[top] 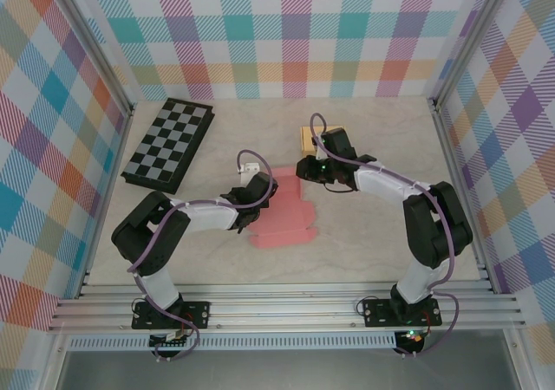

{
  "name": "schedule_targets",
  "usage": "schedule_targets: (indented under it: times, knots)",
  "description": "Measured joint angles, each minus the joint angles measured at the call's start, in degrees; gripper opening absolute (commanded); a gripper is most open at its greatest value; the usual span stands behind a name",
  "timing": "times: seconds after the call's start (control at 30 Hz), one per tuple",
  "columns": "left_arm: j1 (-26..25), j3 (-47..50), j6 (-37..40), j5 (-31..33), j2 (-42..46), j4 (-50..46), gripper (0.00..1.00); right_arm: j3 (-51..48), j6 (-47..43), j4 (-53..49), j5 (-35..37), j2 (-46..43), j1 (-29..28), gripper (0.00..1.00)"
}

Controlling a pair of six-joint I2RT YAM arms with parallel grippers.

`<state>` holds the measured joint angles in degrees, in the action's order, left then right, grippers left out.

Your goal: Fold the paper box

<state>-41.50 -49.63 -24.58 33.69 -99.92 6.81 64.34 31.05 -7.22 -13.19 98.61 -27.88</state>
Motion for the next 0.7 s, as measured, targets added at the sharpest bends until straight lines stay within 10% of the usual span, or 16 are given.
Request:
schedule_targets:
  times: [0.7]
  knots:
    - [-0.1,1.5,-1.6,-5.6,4.4,-0.5,0.61,-5.3,0.0,3.6,9.2,-4.4,-4.0,0.24]
